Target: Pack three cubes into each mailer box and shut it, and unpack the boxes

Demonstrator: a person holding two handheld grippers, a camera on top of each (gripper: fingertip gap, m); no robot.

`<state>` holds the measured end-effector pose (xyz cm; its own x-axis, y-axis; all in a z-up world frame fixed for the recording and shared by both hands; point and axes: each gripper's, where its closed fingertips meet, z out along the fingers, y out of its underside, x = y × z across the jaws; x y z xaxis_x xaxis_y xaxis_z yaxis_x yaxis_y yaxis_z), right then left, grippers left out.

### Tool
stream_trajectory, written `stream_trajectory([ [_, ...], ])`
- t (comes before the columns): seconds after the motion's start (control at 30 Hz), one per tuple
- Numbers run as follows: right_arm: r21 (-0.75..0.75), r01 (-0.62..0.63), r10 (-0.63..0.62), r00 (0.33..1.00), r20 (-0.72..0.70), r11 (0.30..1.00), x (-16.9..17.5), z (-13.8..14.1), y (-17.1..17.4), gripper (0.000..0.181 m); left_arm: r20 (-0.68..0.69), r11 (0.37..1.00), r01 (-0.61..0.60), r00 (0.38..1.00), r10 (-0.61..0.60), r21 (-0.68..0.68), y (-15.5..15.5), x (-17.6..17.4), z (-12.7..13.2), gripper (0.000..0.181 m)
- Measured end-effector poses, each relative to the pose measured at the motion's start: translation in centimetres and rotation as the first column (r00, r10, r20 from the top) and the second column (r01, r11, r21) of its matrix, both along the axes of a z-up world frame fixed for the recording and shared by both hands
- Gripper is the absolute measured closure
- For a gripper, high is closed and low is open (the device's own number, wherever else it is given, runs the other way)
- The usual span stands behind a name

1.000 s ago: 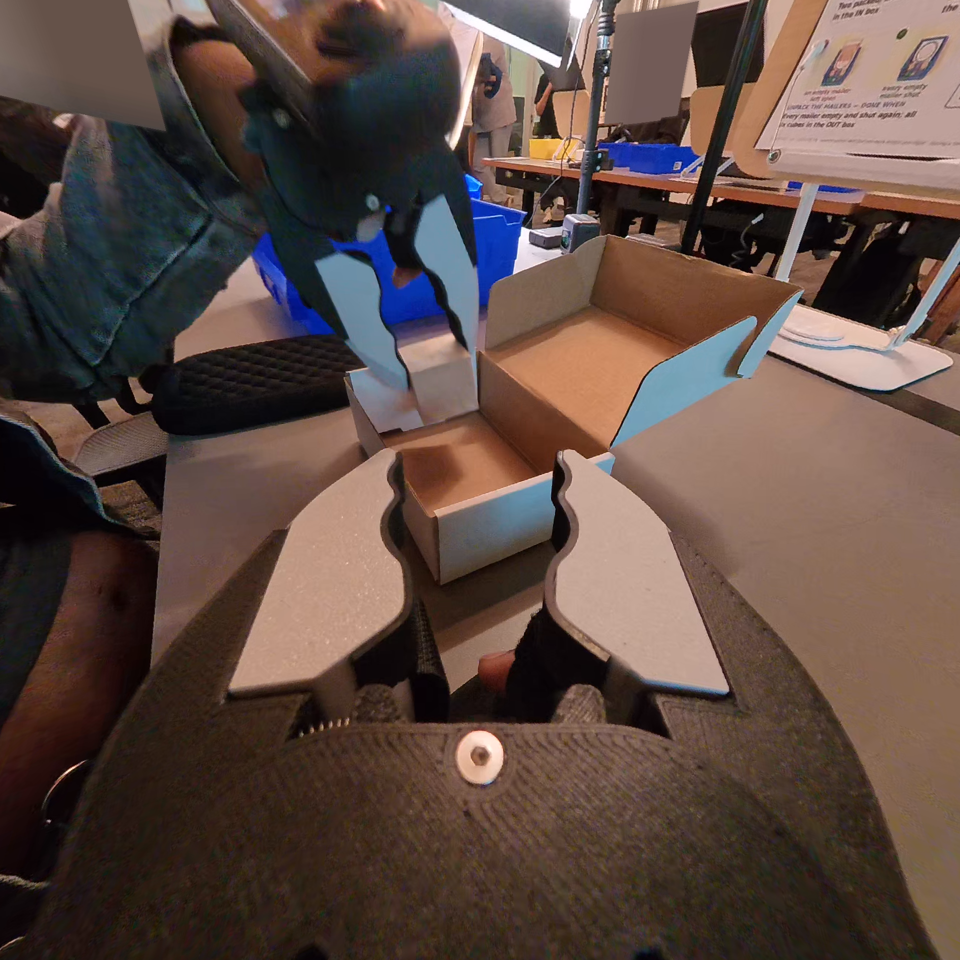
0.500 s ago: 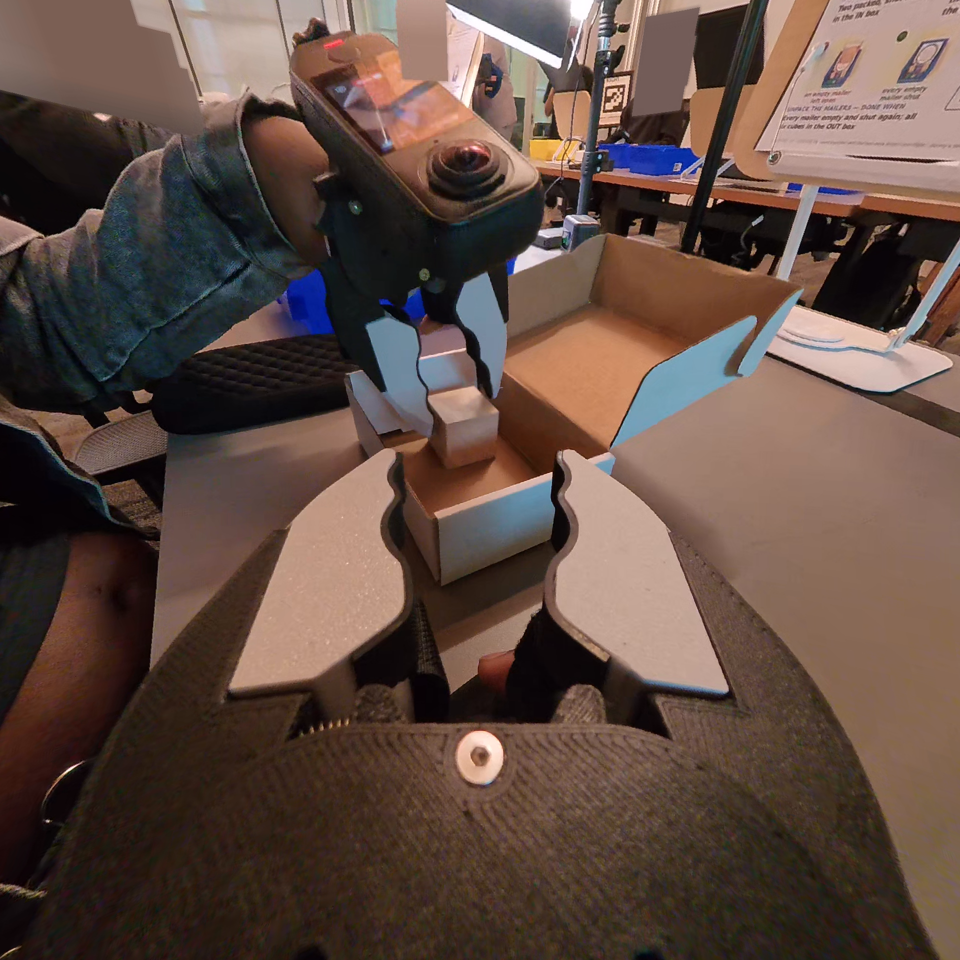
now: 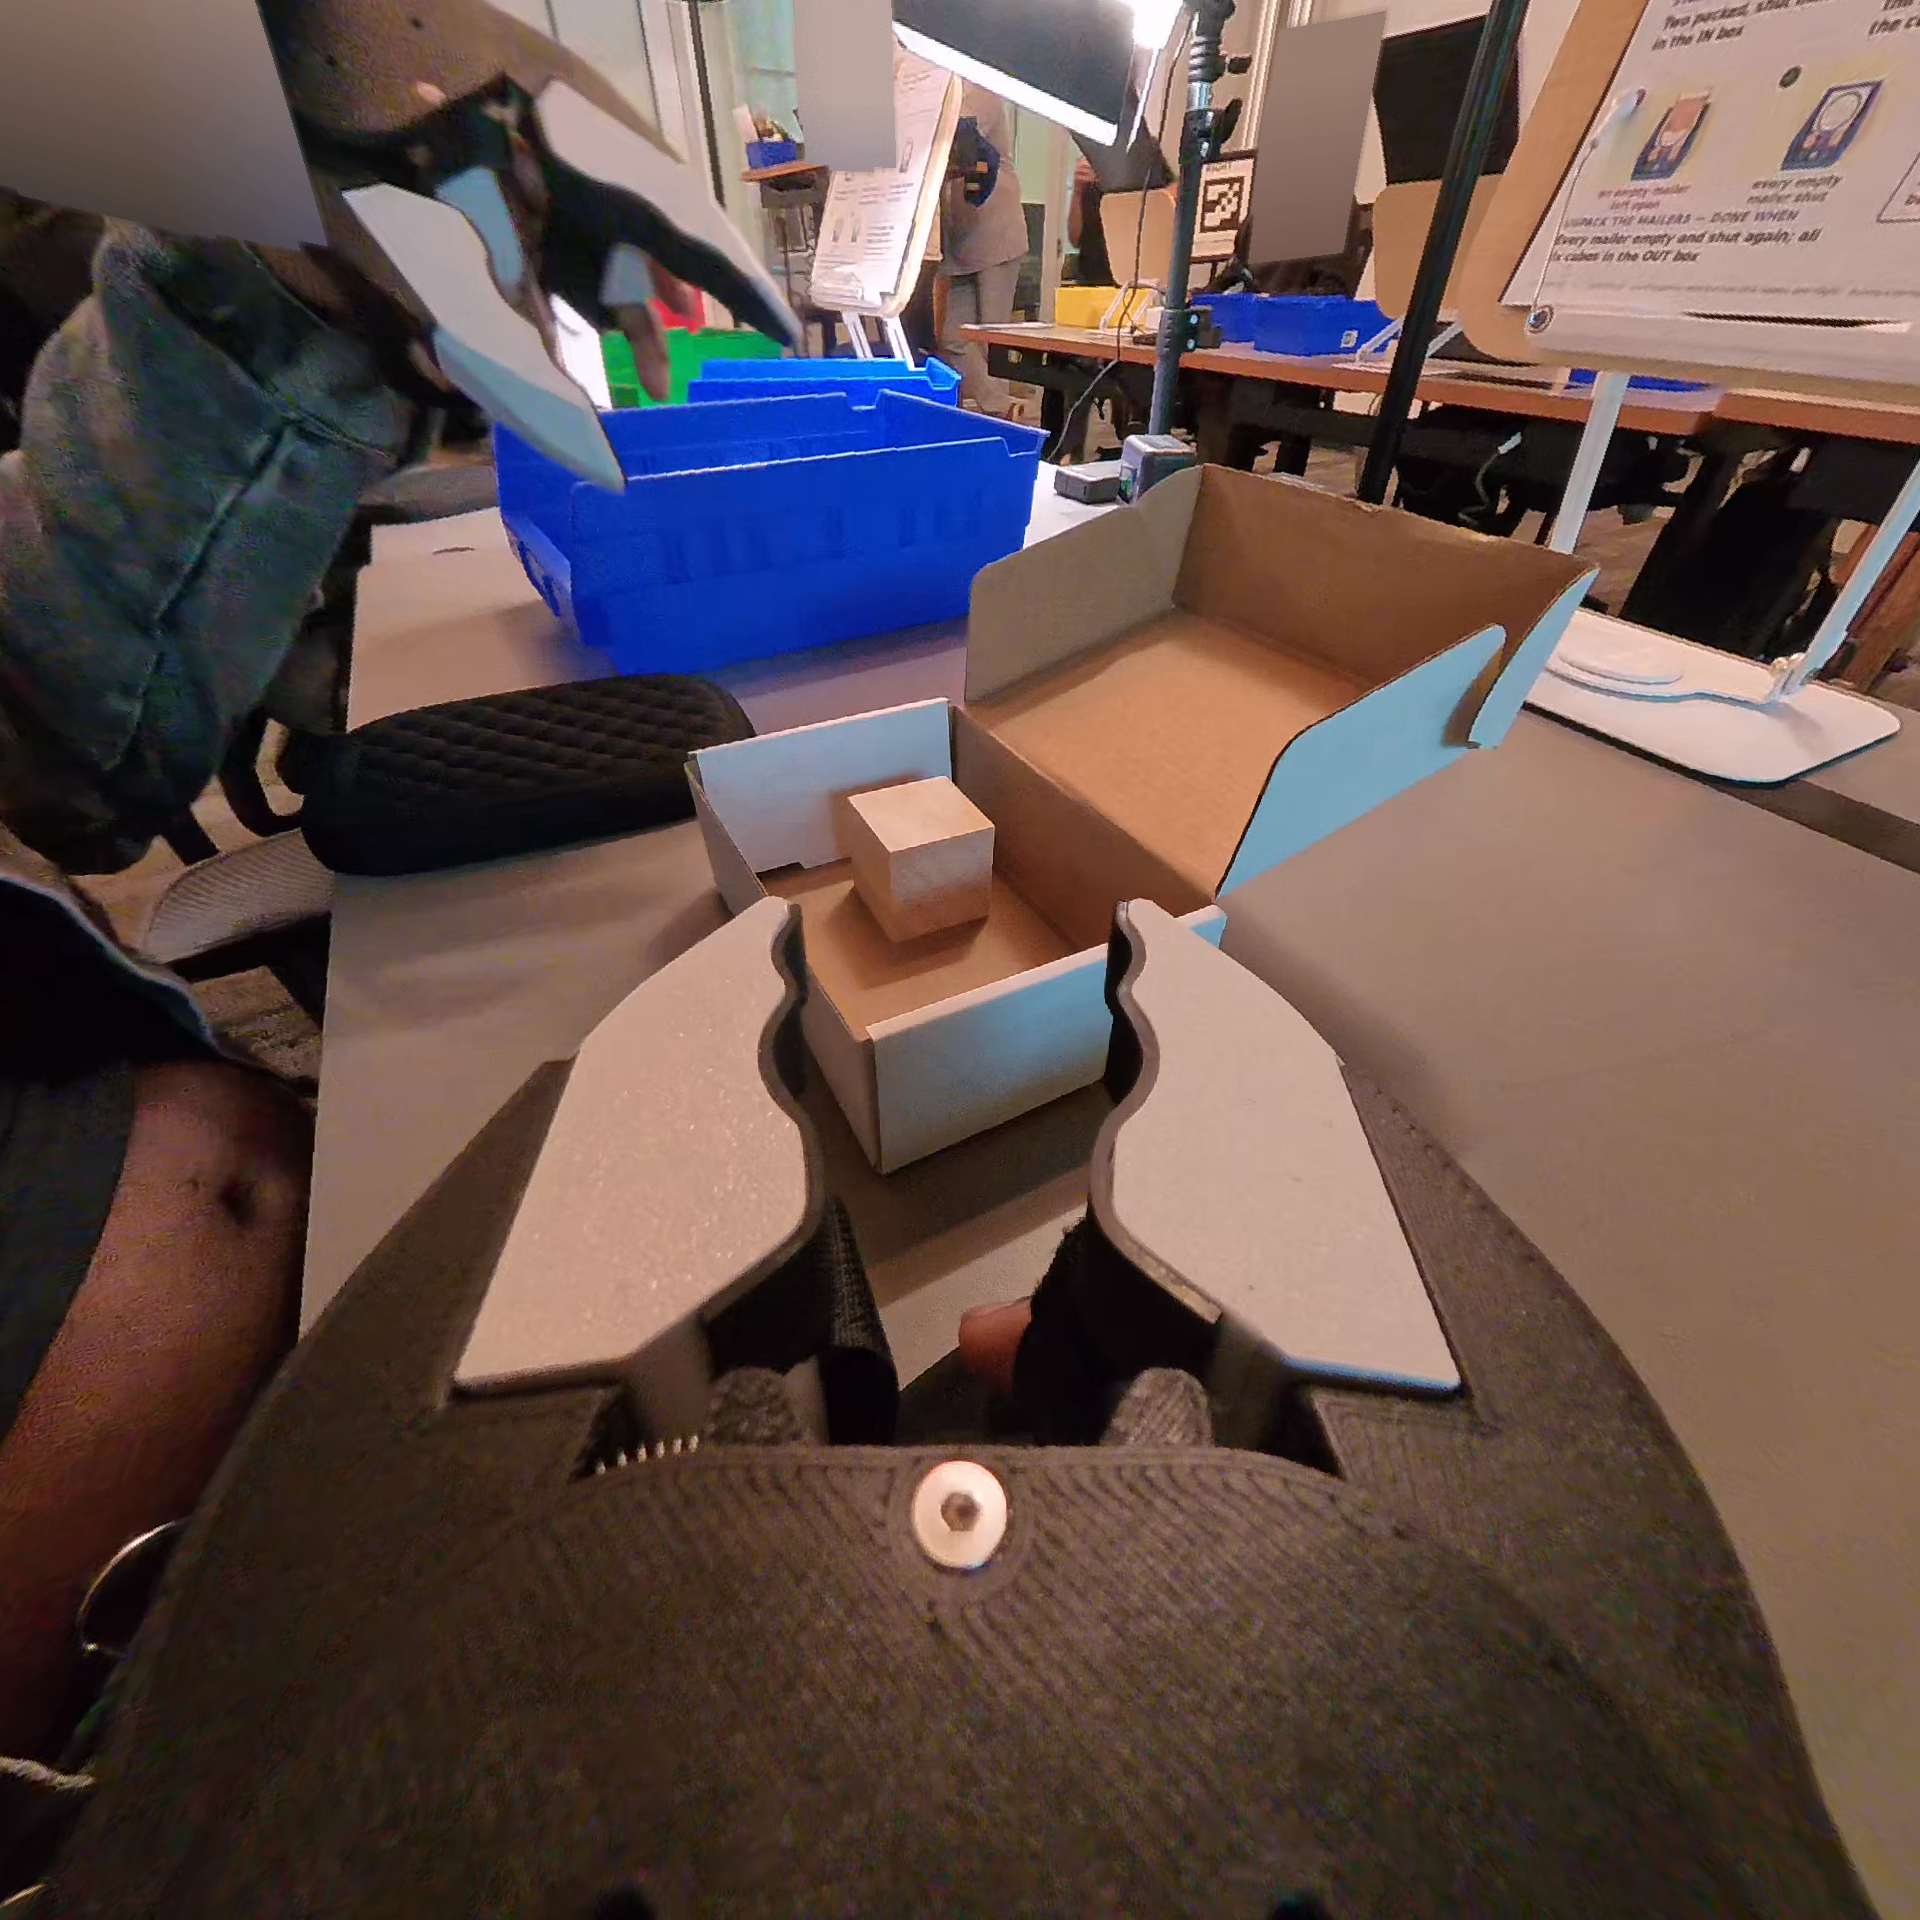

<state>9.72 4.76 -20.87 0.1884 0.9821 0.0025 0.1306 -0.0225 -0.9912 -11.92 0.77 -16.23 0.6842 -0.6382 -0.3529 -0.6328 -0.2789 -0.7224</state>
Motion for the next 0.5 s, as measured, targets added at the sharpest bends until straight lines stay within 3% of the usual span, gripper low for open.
stream_trajectory([
  [0.03, 0.001, 0.001, -0.001, 1.000, 0.002, 1.000, 0.0, 0.0, 0.0, 0.126, -0.007, 0.997, -0.072, 0.997, 0.072, 0.015, -0.8, -2.7, 0.3, 0.100],
  [0.17, -0.002, 0.001, -0.001, 1.000, 0.015, 1.000, -0.1, -0.2, 0.0, 0.126, -0.169, 0.919, -0.392, 0.910, 0.380, -0.046, -4.9, -14.5, -1.2, 0.105],
  [0.27, 0.000, 0.001, -0.001, 1.000, 0.017, 1.000, -0.1, -0.3, 0.0, 0.126, -0.288, 0.812, -0.559, 0.815, 0.503, -0.165, -7.7, -21.4, -3.3, 0.104],
  [0.37, 0.002, 0.002, -0.002, 1.000, 0.022, 1.000, -0.2, -0.3, 0.0, 0.126, -0.347, 0.710, -0.659, 0.744, 0.571, -0.247, -8.8, -25.7, -5.4, 0.101],
  [0.5, 0.003, 0.002, -0.002, 0.999, 0.033, 1.000, -0.3, -0.5, 0.0, 0.126, -0.379, 0.669, -0.653, 0.755, 0.535, -0.355, -8.5, -27.2, -7.7, 0.109],
])
